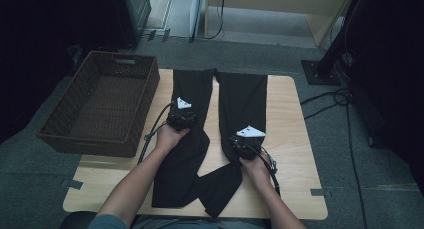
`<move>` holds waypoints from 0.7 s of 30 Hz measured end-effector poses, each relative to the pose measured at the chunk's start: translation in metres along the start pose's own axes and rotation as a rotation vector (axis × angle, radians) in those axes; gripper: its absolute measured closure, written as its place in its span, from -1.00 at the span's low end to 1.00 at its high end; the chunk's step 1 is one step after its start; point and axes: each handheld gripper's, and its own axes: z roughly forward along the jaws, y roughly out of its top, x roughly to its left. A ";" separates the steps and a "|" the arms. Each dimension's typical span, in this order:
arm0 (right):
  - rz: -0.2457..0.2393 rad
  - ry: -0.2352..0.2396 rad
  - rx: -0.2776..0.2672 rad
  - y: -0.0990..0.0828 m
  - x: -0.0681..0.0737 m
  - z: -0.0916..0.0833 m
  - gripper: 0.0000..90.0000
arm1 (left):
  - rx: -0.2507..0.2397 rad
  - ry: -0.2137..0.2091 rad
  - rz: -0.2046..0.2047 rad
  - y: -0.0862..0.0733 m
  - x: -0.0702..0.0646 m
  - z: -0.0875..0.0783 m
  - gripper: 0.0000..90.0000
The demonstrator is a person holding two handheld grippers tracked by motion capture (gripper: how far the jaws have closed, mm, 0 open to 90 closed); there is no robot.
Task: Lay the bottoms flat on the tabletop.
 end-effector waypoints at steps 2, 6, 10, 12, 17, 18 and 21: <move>0.007 0.013 0.002 0.000 -0.001 0.000 0.76 | 0.005 -0.035 -0.019 -0.003 -0.001 -0.004 0.96; 0.047 0.086 0.001 -0.001 -0.005 -0.001 0.39 | 0.029 -0.131 -0.006 -0.014 -0.007 -0.016 0.99; 0.067 0.102 0.021 0.004 -0.012 -0.006 0.15 | 0.040 -0.168 -0.006 -0.024 -0.009 -0.027 0.99; 0.069 0.090 -0.007 0.007 -0.017 -0.015 0.19 | 0.039 -0.162 0.018 -0.028 -0.009 -0.032 0.98; 0.123 0.069 -0.065 0.012 -0.030 -0.040 0.26 | 0.028 -0.152 0.016 -0.035 -0.009 -0.038 0.98; 0.140 0.068 -0.058 0.012 -0.032 -0.044 0.23 | 0.024 -0.155 0.008 -0.035 -0.008 -0.038 0.98; 0.164 0.072 -0.014 0.005 -0.028 -0.052 0.17 | 0.026 -0.152 -0.004 -0.035 -0.008 -0.038 0.98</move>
